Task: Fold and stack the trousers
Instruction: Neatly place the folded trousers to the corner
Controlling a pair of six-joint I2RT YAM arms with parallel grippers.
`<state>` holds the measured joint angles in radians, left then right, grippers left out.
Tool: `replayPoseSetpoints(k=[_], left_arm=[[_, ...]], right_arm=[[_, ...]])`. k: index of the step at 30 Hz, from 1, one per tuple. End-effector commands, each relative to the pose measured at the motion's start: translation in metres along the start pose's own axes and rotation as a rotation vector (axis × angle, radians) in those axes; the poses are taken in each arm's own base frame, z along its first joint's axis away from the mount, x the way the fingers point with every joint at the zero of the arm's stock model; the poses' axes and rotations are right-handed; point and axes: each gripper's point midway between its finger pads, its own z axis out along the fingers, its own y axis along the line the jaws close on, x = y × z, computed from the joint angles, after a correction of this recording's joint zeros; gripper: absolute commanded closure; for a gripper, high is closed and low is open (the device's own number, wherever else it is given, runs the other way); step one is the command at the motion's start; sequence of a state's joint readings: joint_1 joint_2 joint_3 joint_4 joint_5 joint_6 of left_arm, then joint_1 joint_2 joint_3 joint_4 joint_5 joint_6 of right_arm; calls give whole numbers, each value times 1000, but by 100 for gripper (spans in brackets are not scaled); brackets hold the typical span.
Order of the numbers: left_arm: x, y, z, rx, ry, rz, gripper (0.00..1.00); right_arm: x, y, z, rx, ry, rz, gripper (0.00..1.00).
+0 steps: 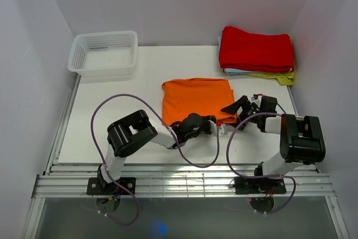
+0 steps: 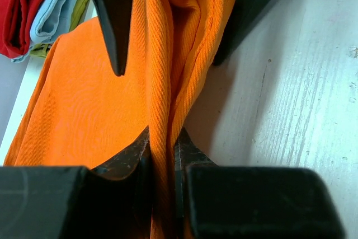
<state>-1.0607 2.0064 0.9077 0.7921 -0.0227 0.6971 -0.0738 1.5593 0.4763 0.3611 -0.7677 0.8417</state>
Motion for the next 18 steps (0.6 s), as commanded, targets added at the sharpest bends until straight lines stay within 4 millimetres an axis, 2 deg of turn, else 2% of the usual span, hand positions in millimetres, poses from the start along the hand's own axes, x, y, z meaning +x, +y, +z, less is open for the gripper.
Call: replayPoseSetpoints(k=[1,5,9,11,13,14,15,16,17,18], left_arm=[[-35,26,-8,-53,-93,-30,100],[-34,25,-4,-51,-92,-44,100],[-33,25,-1,-52,-84,-57,100],[-34,24,-2,-46,-87,-66,100],[-36,24,-4,-41,-84,-73,95],[-36,23,-5,-37,-82,-80,89],[-38,24,-10,-32,-72,-84,71],[-39,25,-14,-30,-66,-89,63],[-41,30,-19,-37,-60,-94,56],[-35,26,-28,-22,-30,-98,53]], right_arm=[[-23,16,9,-41,-134,-40,10],[-21,24,14,-70,-163,-18,7],[-21,24,15,-67,-163,-24,2],[-24,23,16,-63,-167,-79,12],[-30,31,19,-68,-146,-129,42],[-32,33,20,-69,-137,-198,56],[-28,38,25,-62,-105,-252,69],[-31,45,27,-18,-76,-277,88],[-36,46,27,14,-70,-400,92],[-42,49,27,48,-74,-461,92]])
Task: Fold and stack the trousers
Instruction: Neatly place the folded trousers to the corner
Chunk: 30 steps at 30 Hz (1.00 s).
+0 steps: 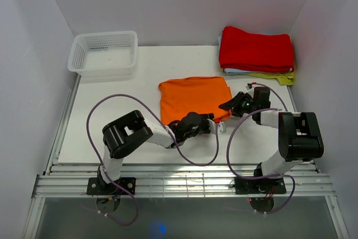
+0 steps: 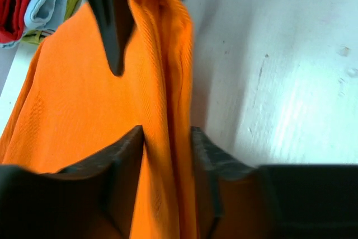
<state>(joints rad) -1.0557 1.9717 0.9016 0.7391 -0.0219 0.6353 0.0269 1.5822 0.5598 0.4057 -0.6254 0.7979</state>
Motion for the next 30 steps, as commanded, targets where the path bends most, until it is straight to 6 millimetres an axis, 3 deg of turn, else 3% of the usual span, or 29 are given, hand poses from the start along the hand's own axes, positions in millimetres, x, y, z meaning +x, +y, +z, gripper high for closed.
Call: replayPoseSetpoints(k=[1,4,5,7,8,12,14,15,18,21,22,25,26,28,29,30], left_arm=[[-51,38,-35,-63,-69,-45,47],[-45,42,-64,-53,11,-125,41],[-59,58,-82,-78,-6,-156,40],[-45,54,-106,-52,65,-213,34],[-56,72,-125,-92,36,-228,30],[-38,91,-168,-142,119,-277,23],[-24,98,-181,-183,155,-308,22],[-21,102,-190,-200,164,-320,22],[-1,108,-206,-223,190,-412,22],[15,108,-214,-238,230,-442,22],[14,109,-216,-241,227,-439,22],[15,106,-218,-227,226,-430,22],[16,105,-218,-225,230,-430,22],[18,102,-217,-216,236,-432,23],[19,101,-216,-215,235,-432,23],[18,101,-216,-215,233,-436,23]], right_arm=[[-34,38,3,34,9,-352,92],[-50,59,3,54,8,-571,92],[-59,74,0,60,15,-617,92],[-69,87,2,83,11,-779,92],[-80,105,1,83,-9,-847,92],[-100,145,9,101,-64,-1115,92],[-109,153,17,108,-70,-1200,92],[-122,170,16,110,-113,-1236,92],[-145,184,25,136,-157,-1279,92],[-175,217,30,127,-230,-1333,92],[-188,234,30,120,-268,-1353,92],[-208,245,40,141,-299,-1358,92],[-219,267,32,127,-347,-1369,92],[-230,273,38,138,-370,-1362,92],[-239,294,28,122,-414,-1372,92],[-244,301,27,123,-433,-1361,92]])
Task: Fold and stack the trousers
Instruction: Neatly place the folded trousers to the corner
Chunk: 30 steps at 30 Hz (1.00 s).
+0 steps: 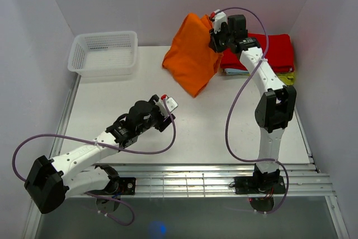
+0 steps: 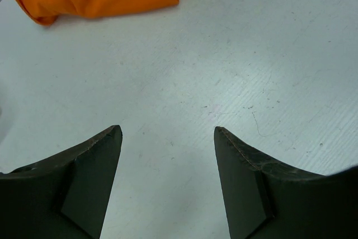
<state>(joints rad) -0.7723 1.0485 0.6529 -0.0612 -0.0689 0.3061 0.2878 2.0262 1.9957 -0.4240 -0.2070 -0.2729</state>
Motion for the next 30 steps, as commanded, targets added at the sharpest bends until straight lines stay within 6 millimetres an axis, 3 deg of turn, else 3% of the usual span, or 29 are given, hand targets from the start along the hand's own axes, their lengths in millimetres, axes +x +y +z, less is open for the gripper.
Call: replayPoseSetpoints(k=[1,2,7,18,23,30], left_arm=[[-4,-4,-6,18,-21,-20,23],[-4,-4,-6,21,-24,-23,23],[-1,-6,-7,26,-22,-27,23],[5,-10,-7,41,-5,-31,23],[5,-10,-6,40,3,-29,23],[7,-11,-4,48,15,-36,23]], right_arm=[[-106,-32,-35,124,-267,-69,92],[-123,-35,-42,138,-305,-73,92],[-146,-54,-63,245,-374,-58,92],[-178,-96,-115,329,-514,14,92],[-212,-96,-144,316,-646,23,92],[-239,-104,-173,285,-801,128,92]])
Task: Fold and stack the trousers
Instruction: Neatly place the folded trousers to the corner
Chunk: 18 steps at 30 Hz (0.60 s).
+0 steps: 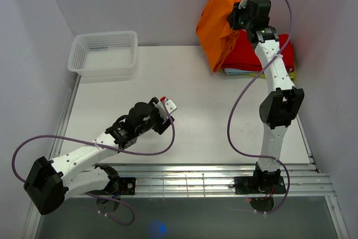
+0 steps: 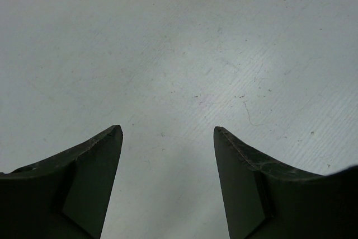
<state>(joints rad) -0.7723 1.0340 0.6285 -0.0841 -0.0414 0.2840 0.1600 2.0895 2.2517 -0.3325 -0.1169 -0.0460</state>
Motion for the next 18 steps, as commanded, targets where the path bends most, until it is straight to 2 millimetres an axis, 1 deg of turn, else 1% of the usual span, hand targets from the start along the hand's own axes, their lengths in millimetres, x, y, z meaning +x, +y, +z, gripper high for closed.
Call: replayPoseSetpoints(k=[1,3,6,7,8,9,10,11,12,13,14,15,16,18], left_arm=[[-4,-2,-1,12,-7,-14,23],[-1,-2,0,12,1,-14,23],[-1,-4,0,20,5,-13,23],[-1,-3,0,19,7,-15,23],[-1,-4,0,19,9,-16,23],[0,-4,0,21,10,-18,23],[0,-5,1,24,9,-18,23],[1,-6,1,28,12,-21,23],[2,-6,1,30,14,-21,23],[4,-7,2,33,19,-22,23],[4,-8,3,35,22,-22,23],[4,-8,3,36,23,-20,23],[3,-7,3,37,21,-21,23],[3,-8,4,42,29,-20,23]], right_arm=[[-196,7,-92,-32,-578,16,92],[-204,6,-97,-35,-599,35,92],[-204,3,-101,-27,-599,17,92],[-197,-1,-97,-20,-580,16,92],[-195,-6,-97,-8,-571,10,92],[-193,-18,-100,16,-566,7,92],[-185,-26,-97,30,-547,12,92],[-182,-34,-97,46,-541,11,92],[-180,-48,-100,66,-538,6,92],[-170,-56,-96,76,-516,2,92],[-165,-59,-94,75,-508,-6,92],[-156,-75,-93,86,-488,-24,92],[-148,-82,-90,97,-469,-67,92],[-116,-98,-77,83,-396,-118,92]])
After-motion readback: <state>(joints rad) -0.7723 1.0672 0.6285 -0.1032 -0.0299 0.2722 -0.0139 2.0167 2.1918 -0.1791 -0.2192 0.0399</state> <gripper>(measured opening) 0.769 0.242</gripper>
